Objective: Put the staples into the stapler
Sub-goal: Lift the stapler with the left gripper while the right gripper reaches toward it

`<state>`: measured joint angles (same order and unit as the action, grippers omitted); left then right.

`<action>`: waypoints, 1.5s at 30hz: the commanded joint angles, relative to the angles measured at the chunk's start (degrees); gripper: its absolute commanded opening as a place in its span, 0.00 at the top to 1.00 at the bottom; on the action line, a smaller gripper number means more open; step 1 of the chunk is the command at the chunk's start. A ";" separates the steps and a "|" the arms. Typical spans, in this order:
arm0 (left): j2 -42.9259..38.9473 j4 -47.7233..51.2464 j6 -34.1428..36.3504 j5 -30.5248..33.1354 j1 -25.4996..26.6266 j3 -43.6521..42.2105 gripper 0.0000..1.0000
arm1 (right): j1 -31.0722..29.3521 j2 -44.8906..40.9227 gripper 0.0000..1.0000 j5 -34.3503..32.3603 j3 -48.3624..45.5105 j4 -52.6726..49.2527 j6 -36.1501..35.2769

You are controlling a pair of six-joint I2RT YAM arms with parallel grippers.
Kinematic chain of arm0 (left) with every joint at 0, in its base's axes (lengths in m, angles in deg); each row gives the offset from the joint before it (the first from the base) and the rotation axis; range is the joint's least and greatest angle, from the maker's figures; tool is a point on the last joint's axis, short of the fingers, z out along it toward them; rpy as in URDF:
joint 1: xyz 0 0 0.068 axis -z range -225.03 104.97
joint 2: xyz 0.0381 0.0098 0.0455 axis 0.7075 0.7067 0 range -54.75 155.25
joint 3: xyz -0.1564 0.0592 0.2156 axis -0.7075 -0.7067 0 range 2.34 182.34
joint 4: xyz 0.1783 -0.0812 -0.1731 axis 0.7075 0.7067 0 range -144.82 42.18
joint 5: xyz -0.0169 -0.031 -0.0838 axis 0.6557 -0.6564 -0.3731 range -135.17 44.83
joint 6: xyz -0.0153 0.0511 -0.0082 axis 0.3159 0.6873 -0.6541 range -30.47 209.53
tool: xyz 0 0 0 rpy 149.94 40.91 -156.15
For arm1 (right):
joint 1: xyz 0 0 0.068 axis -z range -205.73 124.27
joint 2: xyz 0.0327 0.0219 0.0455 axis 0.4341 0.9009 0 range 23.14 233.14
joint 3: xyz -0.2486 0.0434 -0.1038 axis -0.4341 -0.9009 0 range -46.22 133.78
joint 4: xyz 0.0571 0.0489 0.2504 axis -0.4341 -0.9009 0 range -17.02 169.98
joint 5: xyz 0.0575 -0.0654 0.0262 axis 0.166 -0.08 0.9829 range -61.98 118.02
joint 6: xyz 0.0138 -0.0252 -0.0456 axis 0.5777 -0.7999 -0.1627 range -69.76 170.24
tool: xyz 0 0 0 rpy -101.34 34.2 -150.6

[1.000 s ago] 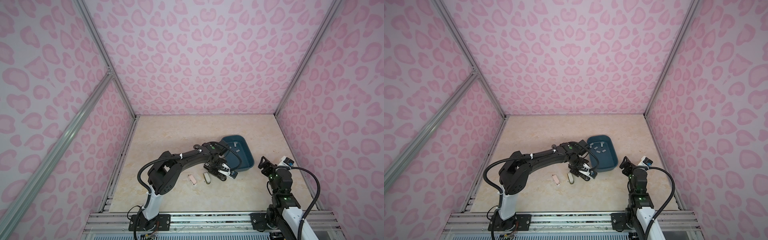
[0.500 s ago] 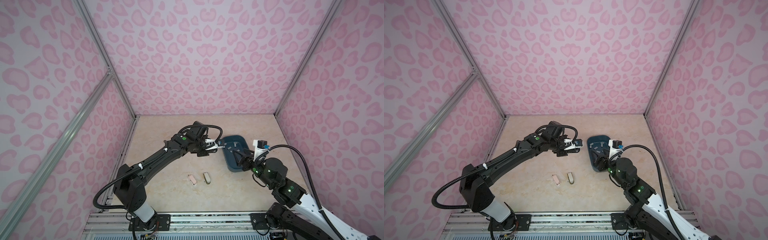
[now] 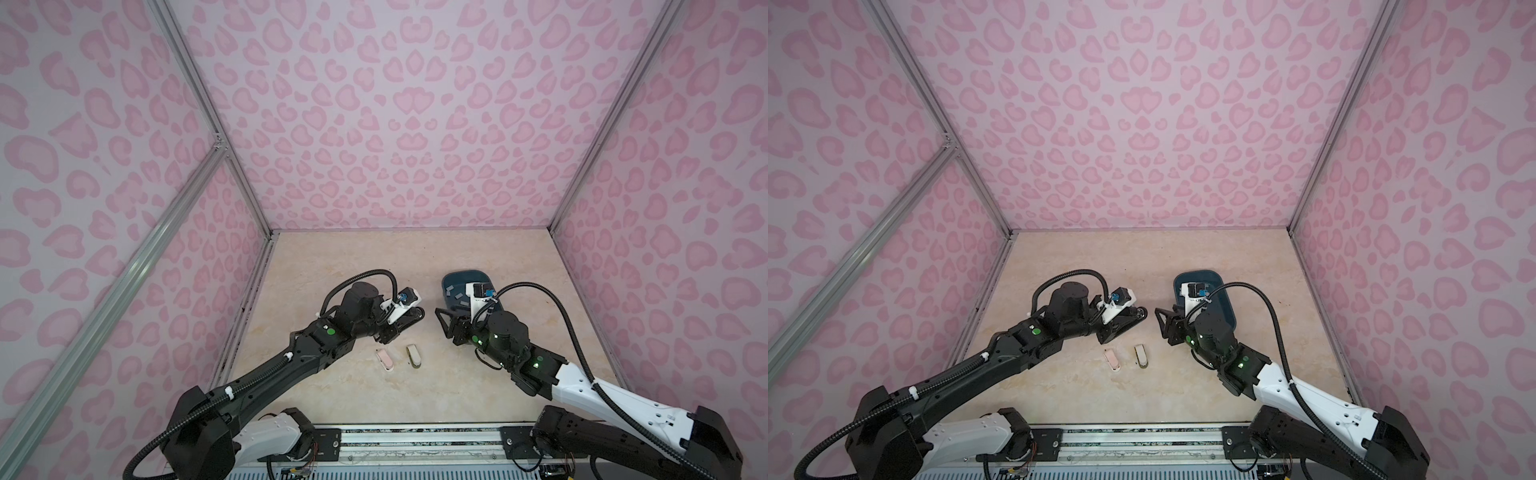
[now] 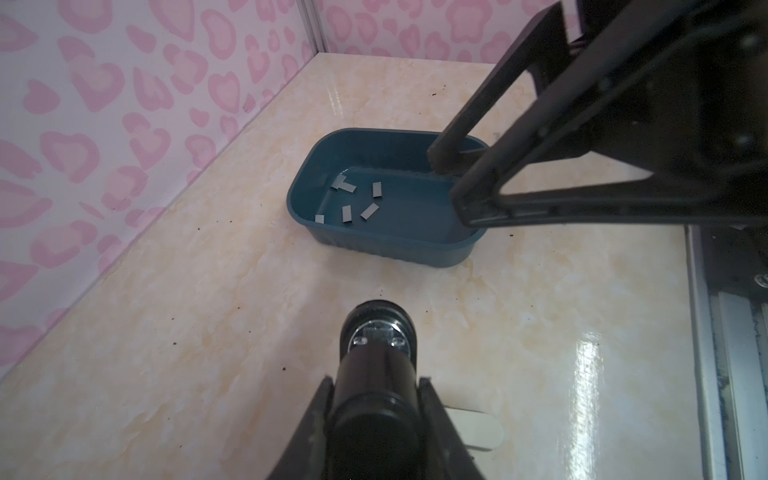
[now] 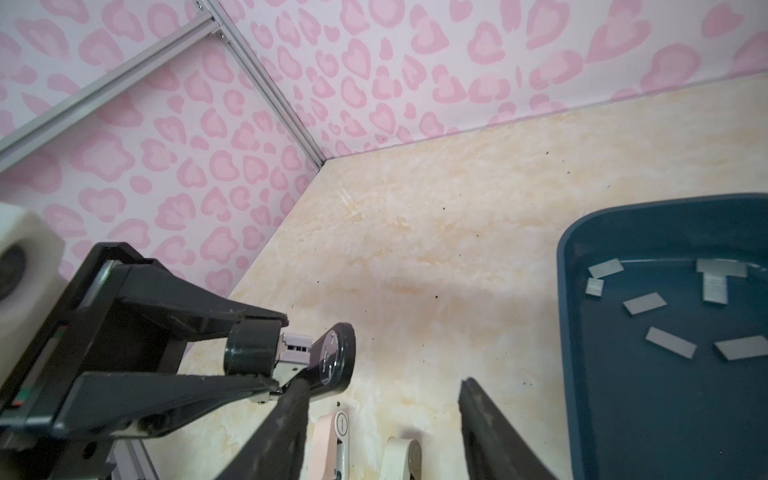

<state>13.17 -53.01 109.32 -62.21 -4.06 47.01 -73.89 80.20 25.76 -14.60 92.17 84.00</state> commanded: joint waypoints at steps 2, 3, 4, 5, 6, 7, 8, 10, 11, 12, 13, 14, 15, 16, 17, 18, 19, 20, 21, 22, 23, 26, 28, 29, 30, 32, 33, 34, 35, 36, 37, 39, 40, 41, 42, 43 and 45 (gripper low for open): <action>0.73 -9.23 -1.03 -2.62 0.23 -1.15 0.96 | -1.52 3.40 0.44 2.62 -0.70 7.71 2.68; 0.92 -9.72 -1.31 -3.50 0.25 -1.20 0.96 | -1.65 4.03 0.45 2.30 -0.60 7.74 3.02; 0.99 -10.25 -1.61 -4.40 0.33 -1.32 0.97 | -1.71 4.39 0.45 1.80 -0.44 7.26 3.24; 1.01 -10.41 -1.91 -4.74 0.45 -1.33 0.96 | -1.64 4.55 0.46 0.84 -0.29 6.48 3.27; 0.98 -10.24 -2.02 -4.99 0.63 -1.21 0.97 | -1.67 4.64 0.46 -0.37 -0.24 5.72 3.16; 0.82 -9.77 -1.87 -5.24 0.82 -1.07 0.96 | -1.61 4.72 0.46 -1.32 -0.39 5.24 3.29; 0.54 -9.63 -1.57 -5.29 1.14 -1.07 0.97 | -1.60 4.88 0.46 -1.99 -0.70 5.34 3.62; -0.25 -9.60 -1.59 -5.15 1.68 -1.23 0.97 | -1.70 5.66 0.48 -2.23 -1.42 6.09 4.23; -0.65 -9.75 -1.66 -5.44 1.86 -1.37 0.97 | -1.68 5.99 0.50 -2.07 -1.55 6.07 4.38; -1.02 -9.89 -1.84 -5.95 2.07 -1.42 0.96 | -1.76 6.34 0.52 -1.63 -1.88 6.46 4.48; -1.36 -9.89 -1.95 -6.28 2.22 -1.44 0.96 | -1.78 6.61 0.54 -1.21 -2.44 7.47 4.84; -1.60 -9.81 -1.95 -6.63 2.34 -1.42 0.96 | -1.91 6.87 0.56 -1.24 -2.87 8.02 5.23; -1.89 -9.85 -1.86 -6.69 2.48 -1.42 0.96 | -2.09 7.17 0.58 -1.52 -3.26 8.50 5.56; -2.28 -10.18 -2.00 -6.78 2.48 -1.64 0.96 | -2.19 7.48 0.61 -1.96 -3.59 8.56 5.83; -2.62 -10.47 -2.11 -6.74 2.49 -1.92 0.96 | -2.31 7.70 0.64 -2.48 -3.98 8.69 6.19; -3.14 -10.74 -2.28 -6.65 2.53 -2.23 0.96 | -2.36 7.79 0.68 -3.02 -4.83 9.24 6.74; -3.72 -10.94 -2.62 -6.64 2.40 -2.45 0.96 | -2.33 7.81 0.70 -3.54 -5.83 10.17 7.05; -4.40 -11.11 -2.86 -7.13 2.28 -2.63 0.96 | -2.38 7.80 0.72 -3.94 -6.56 10.69 7.26; -5.29 -11.44 -3.19 -7.80 2.27 -2.93 0.96 | -2.35 7.94 0.74 -4.47 -7.11 10.75 7.37; -6.19 -12.15 -3.88 -8.41 2.14 -3.29 0.96 | -2.34 8.06 0.75 -4.88 -7.54 10.75 7.37; -6.92 -12.35 -4.22 -9.06 2.05 -3.64 0.96 | -2.37 8.20 0.76 -5.15 -7.88 10.67 7.37; -8.94 -14.73 -5.18 -11.12 1.58 -4.77 0.96 | -2.37 8.16 0.77 -5.46 -9.25 11.16 7.37; -9.46 -15.08 -4.92 -11.55 1.48 -5.35 0.96 | -2.46 7.45 0.76 -5.23 -9.89 11.76 6.77; -9.43 -14.68 -4.48 -11.38 1.40 -5.38 0.96 | -2.38 6.77 0.74 -4.99 -9.92 11.73 5.91; -9.26 -14.53 -3.97 -11.18 1.20 -5.42 0.96 | -2.45 5.72 0.70 -5.12 -9.68 10.92 5.07; -8.97 -15.12 -3.94 -11.58 0.23 -6.00 0.96 | -2.42 3.03 0.62 -6.34 -8.72 7.74 3.41; -8.78 -15.71 -4.22 -11.91 -0.37 -6.33 0.96 | -2.46 1.32 0.57 -7.43 -8.15 5.86 2.50; -8.68 -15.86 -4.10 -11.97 -0.79 -6.51 0.96 | -2.39 -0.35 0.53 -8.84 -7.75 3.87 1.93; -8.68 -15.78 -3.70 -11.69 -1.05 -6.68 0.96 | -2.34 -2.33 0.50 -10.55 -7.55 1.65 1.04; -8.76 -15.69 -3.28 -11.31 -1.23 -6.90 0.96 | -2.36 -4.53 0.46 -12.67 -7.45 -0.40 -0.39; -8.84 -15.60 -2.88 -11.07 -1.33 -7.06 0.96 | -2.33 -6.40 0.43 -14.91 -7.55 -1.94 -1.44; -8.70 -14.90 -2.66 -10.42 -1.33 -6.84 0.96 | -2.23 -10.19 0.43 -19.05 -8.72 -2.73 -4.71; -8.45 -14.08 -2.36 -10.25 -1.33 -6.41 0.96 | -2.29 -12.34 0.41 -18.81 -9.52 -2.42 -7.64; -8.14 -13.19 -1.95 -10.09 -1.33 -5.99 0.96 | -2.26 -14.20 0.40 -17.29 -10.44 -1.19 -10.97; -7.83 -13.05 -1.57 -9.75 -1.33 -5.54 0.96 | -2.29 -16.54 0.38 -14.86 -11.65 0.45 -14.19; -7.57 -11.06 -1.36 -9.34 -1.33 -5.30 0.96 | -2.30 -18.83 0.37 -13.33 -12.45 1.22 -15.39; -7.45 -10.47 -0.81 -9.15 -1.33 -5.11 0.96 | -2.33 -23.27 0.34 -11.26 -12.48 0.39 -15.73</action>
<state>5.57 -61.67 106.87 -71.52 -5.33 40.71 -76.25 60.31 12.19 -26.69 92.04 73.99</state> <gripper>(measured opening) 0.305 0.659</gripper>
